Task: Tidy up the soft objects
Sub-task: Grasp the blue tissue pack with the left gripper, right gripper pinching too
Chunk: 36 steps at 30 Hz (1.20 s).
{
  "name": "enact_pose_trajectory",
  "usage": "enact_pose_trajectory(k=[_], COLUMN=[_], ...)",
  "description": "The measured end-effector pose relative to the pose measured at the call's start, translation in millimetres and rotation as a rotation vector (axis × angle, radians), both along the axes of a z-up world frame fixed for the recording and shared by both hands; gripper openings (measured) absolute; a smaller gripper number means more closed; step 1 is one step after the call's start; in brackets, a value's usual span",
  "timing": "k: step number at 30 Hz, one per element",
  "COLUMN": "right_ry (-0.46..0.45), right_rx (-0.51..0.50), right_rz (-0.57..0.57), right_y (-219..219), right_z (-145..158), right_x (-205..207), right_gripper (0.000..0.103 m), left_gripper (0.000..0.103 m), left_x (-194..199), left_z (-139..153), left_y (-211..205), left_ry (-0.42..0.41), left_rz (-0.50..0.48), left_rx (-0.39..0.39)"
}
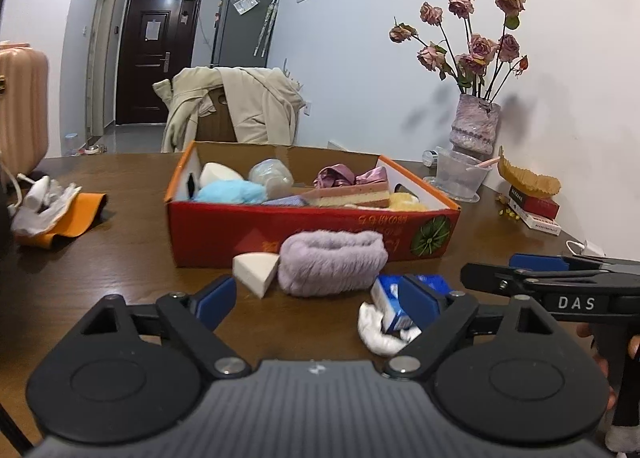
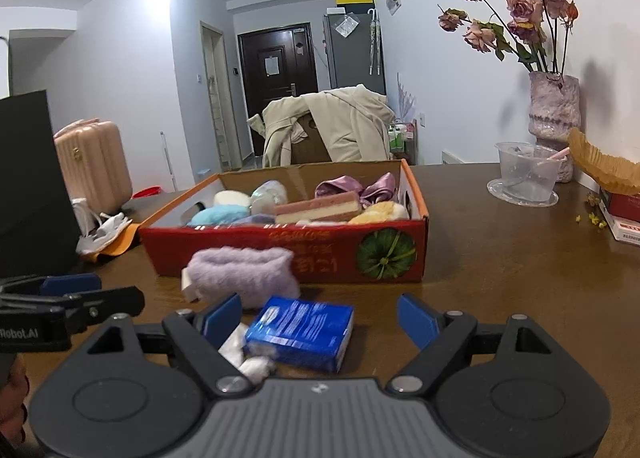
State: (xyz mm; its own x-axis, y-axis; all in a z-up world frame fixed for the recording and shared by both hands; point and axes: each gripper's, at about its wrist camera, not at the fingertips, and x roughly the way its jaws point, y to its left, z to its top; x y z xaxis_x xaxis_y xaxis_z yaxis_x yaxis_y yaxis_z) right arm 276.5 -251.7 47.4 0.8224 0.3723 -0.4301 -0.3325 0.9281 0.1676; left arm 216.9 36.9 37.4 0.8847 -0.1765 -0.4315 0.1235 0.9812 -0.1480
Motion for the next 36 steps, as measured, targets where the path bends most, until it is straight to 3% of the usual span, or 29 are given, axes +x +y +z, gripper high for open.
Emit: enact_pose_trajectory(k=[8, 14, 18, 23, 25, 28, 29, 30, 33, 36], right_ry=[0.044, 0.06, 0.115, 0.157, 0.182, 0.236, 0.253, 0.267, 0.271, 0.213], right_rx=[0.008, 0.038, 0.101, 0.113, 0.127, 0.156, 0.154, 0.152, 0.168, 0.176], right_rz=[0.008, 0.022, 0.068, 0.1, 0.106, 0.116, 0.11, 0.104, 0.088, 0.079], right_y=[-4, -3, -2, -1, -6, -14, -14, -14, -19, -26], right_z=[-10, -16, -20, -22, -24, -33, -37, -39, -38, -25], right_x=[47, 73, 91, 90, 83, 74, 73, 72, 63, 49], right_gripper=[0.084, 0.084, 0.073, 0.071, 0.063, 0.052, 0.043, 0.036, 0.032, 0.031], left_gripper=[0.082, 0.072, 0.066, 0.061, 0.055, 0.036, 0.031, 0.029, 0.028, 0.028], left_x=[45, 67, 79, 81, 80, 83, 86, 88, 85, 70], left_z=[-8, -24, -23, -26, -27, -34, -37, -38, -35, -17], left_y=[-10, -13, -16, -22, -23, -28, -32, -35, -40, -43], left_ry=[0.027, 0.108, 0.123, 0.177, 0.209, 0.255, 0.279, 0.288, 0.283, 0.205], left_rz=[-0.003, -0.043, -0.063, -0.096, -0.145, -0.213, -0.219, -0.215, -0.209, -0.232], left_rx=[0.002, -0.043, -0.092, -0.106, -0.165, -0.236, -0.24, -0.239, -0.249, -0.256])
